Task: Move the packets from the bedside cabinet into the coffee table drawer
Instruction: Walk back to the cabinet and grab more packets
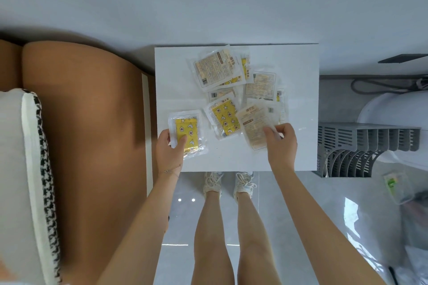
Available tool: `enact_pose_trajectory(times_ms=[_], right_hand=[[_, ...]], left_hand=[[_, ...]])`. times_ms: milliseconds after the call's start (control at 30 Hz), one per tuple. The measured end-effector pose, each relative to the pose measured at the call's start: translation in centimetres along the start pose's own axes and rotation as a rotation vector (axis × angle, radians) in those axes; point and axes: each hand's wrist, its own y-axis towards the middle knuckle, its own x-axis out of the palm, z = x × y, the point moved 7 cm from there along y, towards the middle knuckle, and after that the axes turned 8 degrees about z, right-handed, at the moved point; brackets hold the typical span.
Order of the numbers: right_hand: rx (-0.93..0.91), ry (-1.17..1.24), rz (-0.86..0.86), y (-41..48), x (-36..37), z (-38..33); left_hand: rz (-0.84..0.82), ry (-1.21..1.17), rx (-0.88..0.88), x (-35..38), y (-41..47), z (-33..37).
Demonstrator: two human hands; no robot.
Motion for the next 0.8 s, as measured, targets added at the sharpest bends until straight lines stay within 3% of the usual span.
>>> enact_pose_trajectory(times_ms=[133,267,367,600,800], right_hand=[[0.076,0.003,-0.082,-1.0,-1.2,1.0],[0.270,0.171,-0.240,-3.0,-2.2,1.1],[0.317,0.267,-0.351,-5.0,-2.6,-0.4],[0.161,0.205,-0.423,-9.4,-3.7,-3.3],[0.126,0.069,-0.616,-13.4,-3.3,-4.4]], left_hand=[[0.000,-0.143,-0.076,-0.7,-1.3,0.4],[-0.040,-0.344,-0.202,-1.8,-3.1,0.7],[-0.086,-0.413,-0.249,-3.1,-4.7,1.0],[-0.089,-0.560,-0.284,-8.5,-9.8,1.1],[0.084,-0.697,-0.380,-14.0,-15.3,-1.8]])
